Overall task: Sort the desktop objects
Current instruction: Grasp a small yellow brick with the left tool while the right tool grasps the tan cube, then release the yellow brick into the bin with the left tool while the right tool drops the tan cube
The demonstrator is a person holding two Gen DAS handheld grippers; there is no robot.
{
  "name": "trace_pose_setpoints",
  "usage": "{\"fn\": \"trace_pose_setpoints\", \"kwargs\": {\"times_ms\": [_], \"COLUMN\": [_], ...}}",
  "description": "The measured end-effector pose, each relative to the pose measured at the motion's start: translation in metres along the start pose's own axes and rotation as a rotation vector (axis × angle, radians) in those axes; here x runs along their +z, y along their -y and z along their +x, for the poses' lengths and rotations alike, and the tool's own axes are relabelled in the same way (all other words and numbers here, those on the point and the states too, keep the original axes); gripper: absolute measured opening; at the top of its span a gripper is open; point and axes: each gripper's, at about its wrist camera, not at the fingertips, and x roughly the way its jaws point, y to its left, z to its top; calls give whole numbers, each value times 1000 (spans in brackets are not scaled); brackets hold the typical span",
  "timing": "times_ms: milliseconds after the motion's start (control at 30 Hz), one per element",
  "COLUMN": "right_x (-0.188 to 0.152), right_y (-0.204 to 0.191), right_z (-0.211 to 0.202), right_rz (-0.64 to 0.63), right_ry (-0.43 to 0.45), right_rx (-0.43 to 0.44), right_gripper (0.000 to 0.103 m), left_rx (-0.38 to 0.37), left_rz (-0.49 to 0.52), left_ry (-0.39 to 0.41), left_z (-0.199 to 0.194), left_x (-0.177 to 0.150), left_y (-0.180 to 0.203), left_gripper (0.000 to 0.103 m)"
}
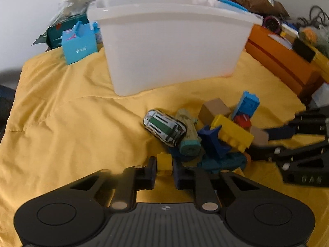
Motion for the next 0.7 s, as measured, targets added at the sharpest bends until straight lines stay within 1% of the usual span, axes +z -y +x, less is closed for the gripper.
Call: {"fn": "trace_pose_setpoints", "kwargs": {"times_ms": [167, 300, 433, 567, 700], "right_x": [-7, -12, -11, 7, 41], "right_y": [7, 17, 32, 45, 54], "right_z": [-9, -27, -54, -78, -97], "right_rz": [42, 108, 200, 271, 307], "right_ry": [16, 46, 98, 171, 238], "right_rx": [13, 23, 33, 39, 41], "right_gripper": [38, 38, 38, 38, 38], "left_rx": [0, -14, -18, -20, -29], "left_rz": [-13, -57, -105, -147, -180], "left_ry": [19, 75, 133, 168, 195], "left_z": [-11, -36, -69, -88, -100], "left_x": [-4, 0, 9, 33, 63], "left_y": [-6, -18, -26, -33, -39], "left_gripper": [18, 18, 18, 18, 18]}}
